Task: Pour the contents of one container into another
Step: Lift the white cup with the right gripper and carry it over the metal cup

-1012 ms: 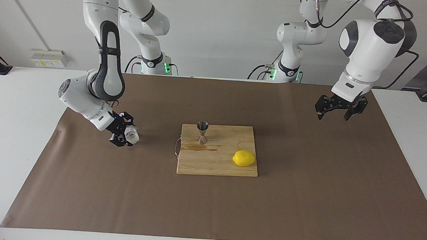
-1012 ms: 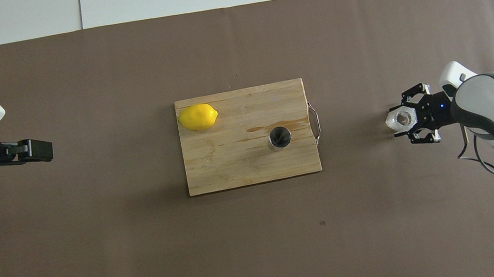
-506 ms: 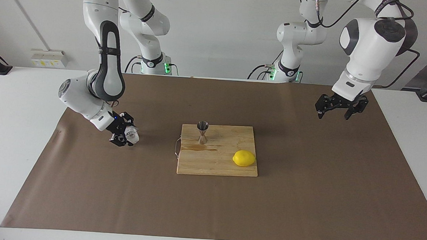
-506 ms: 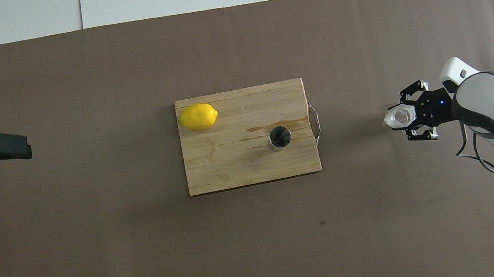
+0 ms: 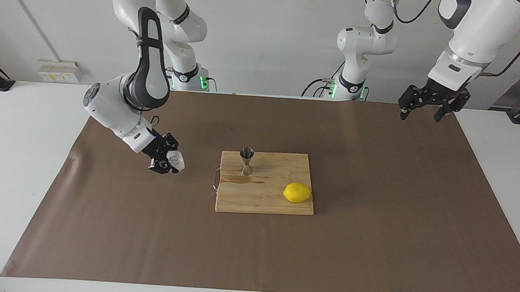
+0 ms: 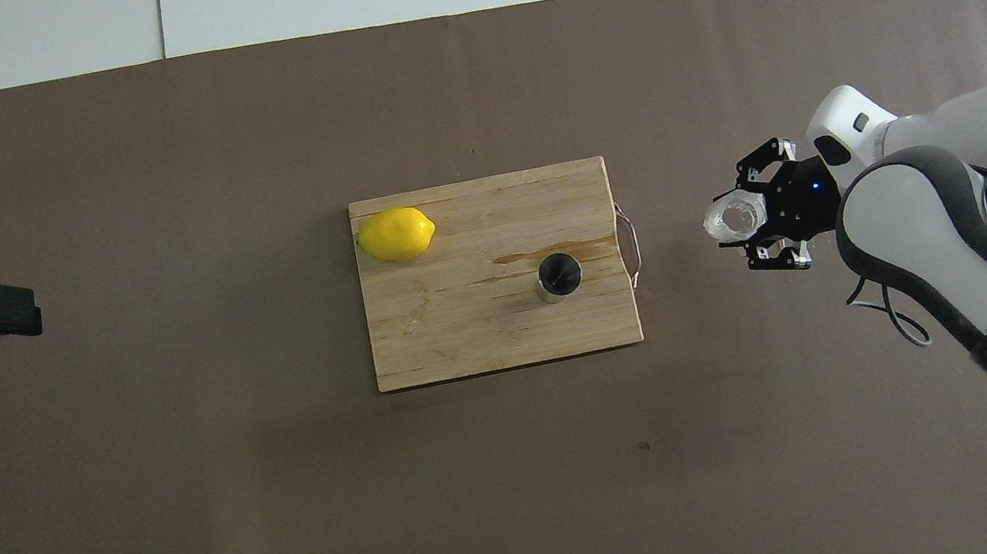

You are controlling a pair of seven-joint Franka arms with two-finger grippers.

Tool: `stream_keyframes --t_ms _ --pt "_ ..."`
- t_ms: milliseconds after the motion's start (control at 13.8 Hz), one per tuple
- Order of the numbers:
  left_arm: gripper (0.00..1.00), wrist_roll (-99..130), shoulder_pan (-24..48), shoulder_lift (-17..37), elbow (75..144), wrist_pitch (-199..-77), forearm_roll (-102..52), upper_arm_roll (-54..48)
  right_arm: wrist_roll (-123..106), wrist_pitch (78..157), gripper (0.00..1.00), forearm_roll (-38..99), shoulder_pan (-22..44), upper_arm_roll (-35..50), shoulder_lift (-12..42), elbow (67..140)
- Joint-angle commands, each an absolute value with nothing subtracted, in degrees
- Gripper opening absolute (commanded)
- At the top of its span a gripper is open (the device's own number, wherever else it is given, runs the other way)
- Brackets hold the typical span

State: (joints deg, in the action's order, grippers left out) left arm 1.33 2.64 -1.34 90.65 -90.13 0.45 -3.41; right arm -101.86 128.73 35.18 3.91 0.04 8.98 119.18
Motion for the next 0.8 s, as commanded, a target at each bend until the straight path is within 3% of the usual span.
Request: stream_keyframes --t_ms 0,723 --pt "1.00 0.61 3.25 -1.76 91.14 -89.38 1.41 -3.69 -93.28 128.32 0.36 30.51 7.19 0.00 8.79 116.20" --pt "1.00 0.09 1.93 -1.58 90.70 -89.74 -1.41 -3.43 -61.82 124.99 0.36 10.82 20.21 0.00 10.72 105.66"
